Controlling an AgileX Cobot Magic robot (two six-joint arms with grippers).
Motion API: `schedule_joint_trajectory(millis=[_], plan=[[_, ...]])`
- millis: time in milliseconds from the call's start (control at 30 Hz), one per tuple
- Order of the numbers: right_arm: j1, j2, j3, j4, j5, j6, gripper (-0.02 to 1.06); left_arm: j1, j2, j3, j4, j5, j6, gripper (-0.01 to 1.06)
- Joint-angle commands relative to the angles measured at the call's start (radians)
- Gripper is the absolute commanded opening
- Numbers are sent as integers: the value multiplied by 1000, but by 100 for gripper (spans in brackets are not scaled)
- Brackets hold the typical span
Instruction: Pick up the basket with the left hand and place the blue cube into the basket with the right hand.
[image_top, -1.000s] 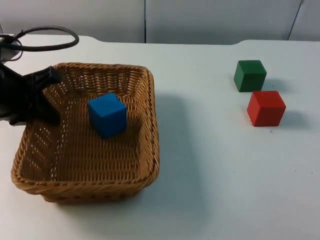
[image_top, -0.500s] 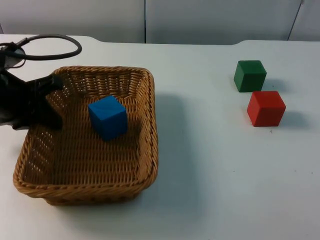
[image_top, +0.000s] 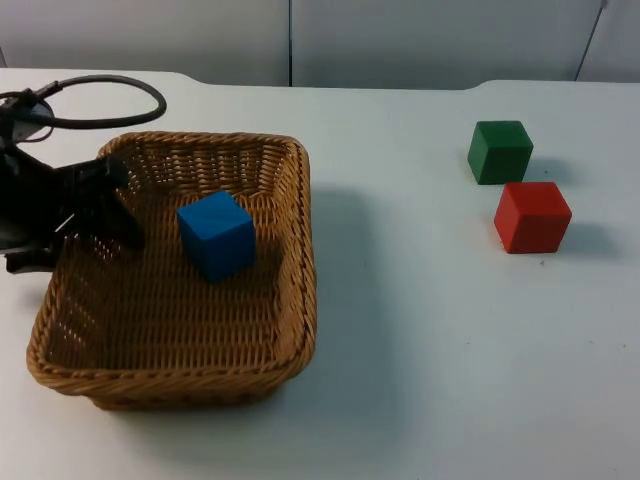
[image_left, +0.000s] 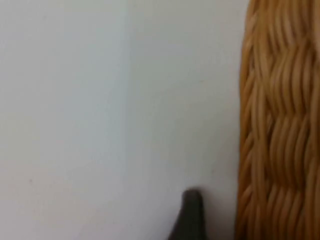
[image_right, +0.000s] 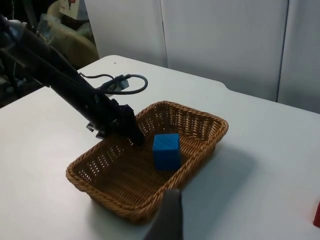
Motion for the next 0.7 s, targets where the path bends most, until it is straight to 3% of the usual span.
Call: schedule_joint_trajectory(millis=[0,300,533,667], plan=[[3,-5,3,-1,1,-3,76,3,0,1,7,-15,43,75],[3,-5,3,-1,1,-1,76,3,-21,1,26,-27,56,78],[3,-5,3,-1,1,-1,76,3,-149,1,182,-128,36,78],[3,-5,3,-1,1,-1,76,3,-287,1,248,-170,-46,78]])
